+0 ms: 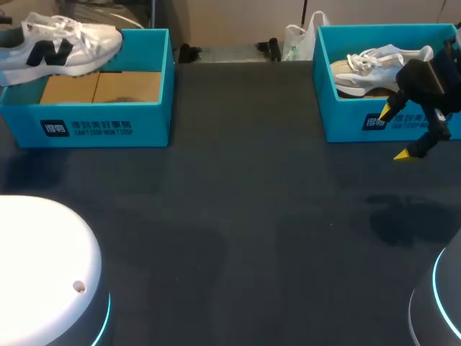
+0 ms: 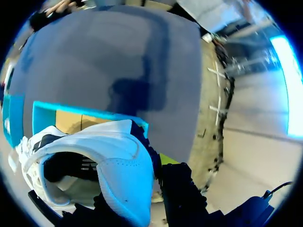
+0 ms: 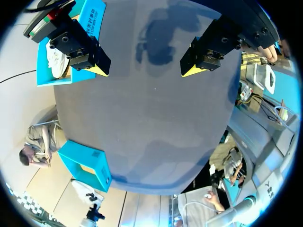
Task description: Take the shoe out of the shoebox, open the shoe tongue, remove and reinsert the insole, then place the shoe into the shoebox
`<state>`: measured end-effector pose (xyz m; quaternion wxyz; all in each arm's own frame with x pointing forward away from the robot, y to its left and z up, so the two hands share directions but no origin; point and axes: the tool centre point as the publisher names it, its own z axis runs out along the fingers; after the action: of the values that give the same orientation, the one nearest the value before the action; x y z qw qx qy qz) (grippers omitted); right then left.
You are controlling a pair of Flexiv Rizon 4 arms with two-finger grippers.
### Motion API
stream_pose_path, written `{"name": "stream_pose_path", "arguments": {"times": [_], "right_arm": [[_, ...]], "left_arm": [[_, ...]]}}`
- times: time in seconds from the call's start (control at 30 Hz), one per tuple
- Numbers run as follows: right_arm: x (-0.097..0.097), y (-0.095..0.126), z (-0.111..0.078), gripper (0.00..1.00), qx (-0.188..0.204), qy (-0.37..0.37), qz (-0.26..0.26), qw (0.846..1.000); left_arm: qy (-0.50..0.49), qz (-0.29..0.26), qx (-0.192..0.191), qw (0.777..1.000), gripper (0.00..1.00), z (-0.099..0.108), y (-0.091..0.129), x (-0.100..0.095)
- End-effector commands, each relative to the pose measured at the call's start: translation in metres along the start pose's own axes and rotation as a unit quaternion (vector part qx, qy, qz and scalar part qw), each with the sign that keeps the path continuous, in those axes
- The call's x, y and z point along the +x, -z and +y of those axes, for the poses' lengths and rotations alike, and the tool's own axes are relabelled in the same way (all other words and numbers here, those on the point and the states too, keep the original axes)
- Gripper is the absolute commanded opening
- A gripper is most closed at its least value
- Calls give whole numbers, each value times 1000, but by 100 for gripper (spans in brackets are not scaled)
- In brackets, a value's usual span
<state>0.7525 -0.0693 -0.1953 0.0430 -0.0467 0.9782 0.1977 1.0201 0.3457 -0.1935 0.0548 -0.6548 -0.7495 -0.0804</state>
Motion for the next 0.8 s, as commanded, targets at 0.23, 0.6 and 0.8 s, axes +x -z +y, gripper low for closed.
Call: {"name": "stream_pose_path", "arguments": {"times": [0.23, 0.6, 0.8], "right_arm": [[-1, -1, 0, 100, 1, 0, 1, 1000], [-1, -1, 0, 100, 1, 0, 1, 1000], [-1, -1, 0, 100, 1, 0, 1, 1000]], "left_arm": [[-215, 17, -52, 975, 0, 1, -2, -9], [-175, 1, -25, 984, 0, 6, -6, -12], [-152, -11, -24, 988, 0, 8, -1, -13]]}}
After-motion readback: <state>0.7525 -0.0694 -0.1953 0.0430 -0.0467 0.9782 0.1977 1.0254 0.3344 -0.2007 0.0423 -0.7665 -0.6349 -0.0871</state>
